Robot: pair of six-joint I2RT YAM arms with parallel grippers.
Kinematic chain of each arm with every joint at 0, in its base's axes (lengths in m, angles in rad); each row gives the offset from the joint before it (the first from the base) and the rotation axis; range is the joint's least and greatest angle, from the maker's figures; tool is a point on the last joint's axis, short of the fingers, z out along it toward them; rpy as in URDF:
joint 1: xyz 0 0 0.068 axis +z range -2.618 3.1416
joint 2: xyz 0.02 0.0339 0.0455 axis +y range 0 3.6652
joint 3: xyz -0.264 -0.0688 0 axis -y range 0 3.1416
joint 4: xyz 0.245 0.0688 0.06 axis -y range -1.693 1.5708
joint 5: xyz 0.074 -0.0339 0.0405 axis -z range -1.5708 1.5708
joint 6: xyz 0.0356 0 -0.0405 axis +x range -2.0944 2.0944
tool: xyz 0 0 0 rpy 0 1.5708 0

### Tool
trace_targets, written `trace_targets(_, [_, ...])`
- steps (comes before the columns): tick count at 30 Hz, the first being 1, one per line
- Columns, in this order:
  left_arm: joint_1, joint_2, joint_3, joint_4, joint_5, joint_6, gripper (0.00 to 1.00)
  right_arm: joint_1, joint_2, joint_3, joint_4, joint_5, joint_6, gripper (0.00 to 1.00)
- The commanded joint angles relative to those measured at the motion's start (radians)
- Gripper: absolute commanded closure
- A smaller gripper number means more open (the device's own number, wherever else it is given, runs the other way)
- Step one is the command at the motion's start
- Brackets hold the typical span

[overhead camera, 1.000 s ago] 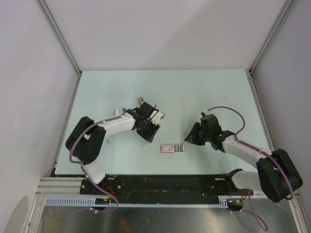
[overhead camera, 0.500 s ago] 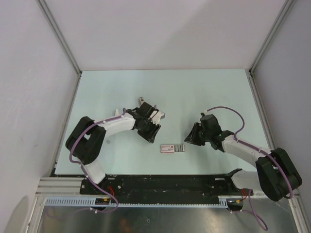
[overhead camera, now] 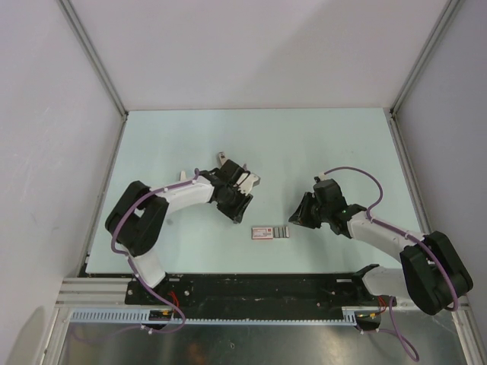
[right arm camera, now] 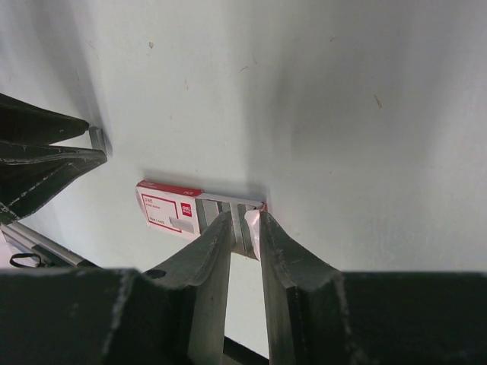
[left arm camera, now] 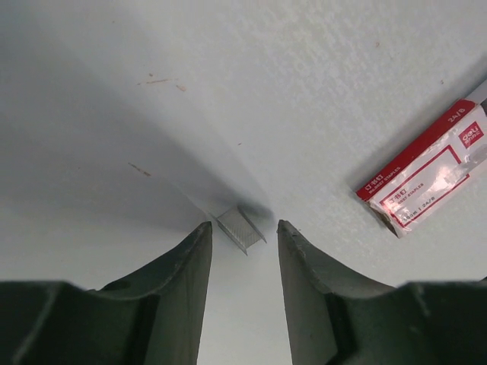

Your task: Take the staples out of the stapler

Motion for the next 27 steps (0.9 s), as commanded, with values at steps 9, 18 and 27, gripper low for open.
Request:
trace_targets(9, [-0.060, 0.067, -0.016, 0.010, -0.081, 0.038, 0.57, -0.013, -0.011, 0.034, 0.022, -0.014, -0.016, 0.74])
trace_targets(18, [-0.060, 0.052, -0.042, 0.010, -0.104, 0.047, 0.58, -0.021, -0.007, 0.034, 0.024, -0.022, -0.019, 0.74])
trace_targets(27, [-0.058, 0.033, -0.064, 0.010, -0.108, 0.041, 0.62, -0.026, -0.005, 0.033, 0.015, -0.019, -0.029, 0.74])
